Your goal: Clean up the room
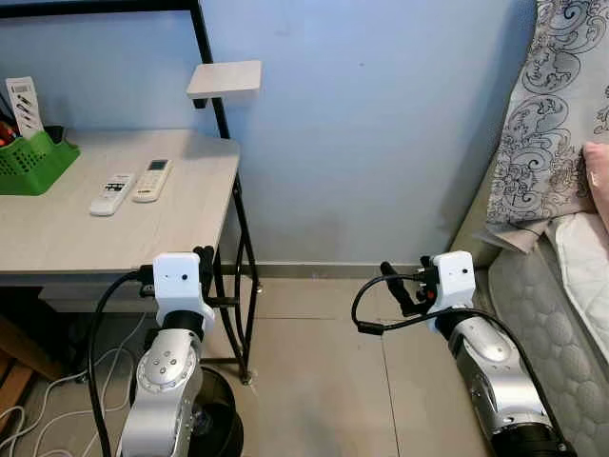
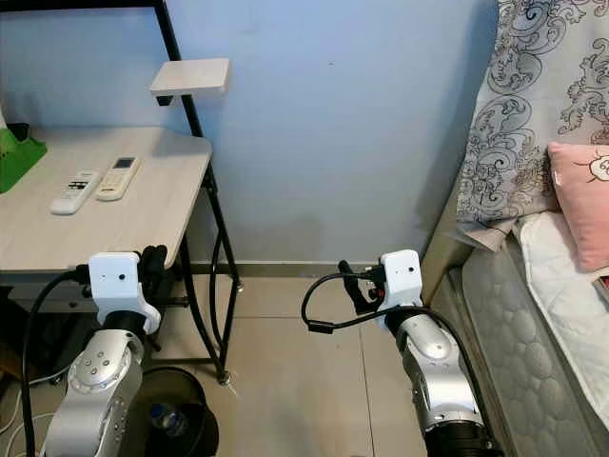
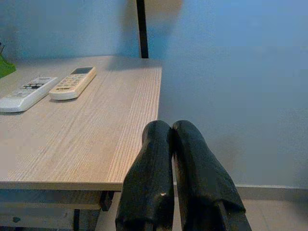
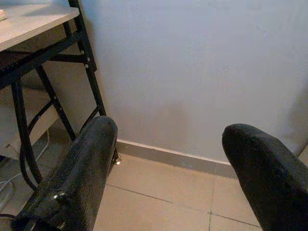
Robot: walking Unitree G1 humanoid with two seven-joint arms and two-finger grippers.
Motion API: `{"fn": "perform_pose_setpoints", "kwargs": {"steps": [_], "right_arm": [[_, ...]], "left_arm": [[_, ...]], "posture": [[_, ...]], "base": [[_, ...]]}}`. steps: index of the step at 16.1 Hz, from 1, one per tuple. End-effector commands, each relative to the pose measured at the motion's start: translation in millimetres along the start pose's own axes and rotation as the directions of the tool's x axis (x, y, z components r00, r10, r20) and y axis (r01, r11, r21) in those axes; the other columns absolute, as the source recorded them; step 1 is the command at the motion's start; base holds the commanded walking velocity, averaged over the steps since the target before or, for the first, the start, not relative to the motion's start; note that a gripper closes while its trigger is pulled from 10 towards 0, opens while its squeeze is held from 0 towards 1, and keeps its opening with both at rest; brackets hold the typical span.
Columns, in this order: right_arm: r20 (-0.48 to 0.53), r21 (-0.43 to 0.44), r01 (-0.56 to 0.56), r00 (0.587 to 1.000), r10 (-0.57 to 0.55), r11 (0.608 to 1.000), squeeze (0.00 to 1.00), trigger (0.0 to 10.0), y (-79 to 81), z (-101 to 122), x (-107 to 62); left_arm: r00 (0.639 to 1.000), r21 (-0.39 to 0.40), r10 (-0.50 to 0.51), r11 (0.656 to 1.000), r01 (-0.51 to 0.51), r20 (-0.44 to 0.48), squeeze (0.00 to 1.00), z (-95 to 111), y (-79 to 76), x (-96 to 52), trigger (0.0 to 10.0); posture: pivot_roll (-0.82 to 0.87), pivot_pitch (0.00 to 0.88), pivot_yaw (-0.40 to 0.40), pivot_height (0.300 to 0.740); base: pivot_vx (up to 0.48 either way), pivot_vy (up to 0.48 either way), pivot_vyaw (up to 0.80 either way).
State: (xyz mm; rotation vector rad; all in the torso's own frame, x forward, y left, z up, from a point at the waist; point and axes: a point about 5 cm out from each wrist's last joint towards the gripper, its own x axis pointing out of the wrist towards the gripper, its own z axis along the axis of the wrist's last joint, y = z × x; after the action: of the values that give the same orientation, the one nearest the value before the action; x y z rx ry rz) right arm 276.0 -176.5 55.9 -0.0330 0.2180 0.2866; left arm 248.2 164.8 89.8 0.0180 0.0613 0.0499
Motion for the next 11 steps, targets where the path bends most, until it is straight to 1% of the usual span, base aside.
{"fn": "perform_pose_setpoints", "kwargs": {"steps": [1, 8, 11], "right_arm": [[0.042, 0.034, 0.015, 0.999, -0.017, 0.999, 0.00, 10.0, 3.6, 15.6, 21.9], [0.051, 0.032, 0.011, 0.999, -0.012, 0.999, 0.00, 10.0, 6.4, 18.2, 24.5], [0.051, 0.029, 0.014, 0.999, -0.015, 0.999, 0.00, 10.0, 4.5, 18.4, 24.2]], "left_arm": [[0.996, -0.045, -0.082, 0.996, 0.080, -0.041, 0.00, -5.4, -15.8, 16.3, 10.0], [0.996, -0.034, -0.083, 0.996, 0.082, -0.023, 0.00, -0.4, -13.6, 22.6, 10.0], [0.997, -0.034, -0.081, 0.996, 0.081, -0.010, 0.00, 3.9, -12.8, 26.9, 10.0]], "posture": [[-0.11, 0.000, 0.086, 0.740], [-0.12, 0.000, 0.092, 0.740], [-0.13, 0.000, 0.094, 0.740]], "base": [[0.000, 0.000, 0.00], [0.000, 0.000, 0.00], [0.000, 0.000, 0.00]]}}
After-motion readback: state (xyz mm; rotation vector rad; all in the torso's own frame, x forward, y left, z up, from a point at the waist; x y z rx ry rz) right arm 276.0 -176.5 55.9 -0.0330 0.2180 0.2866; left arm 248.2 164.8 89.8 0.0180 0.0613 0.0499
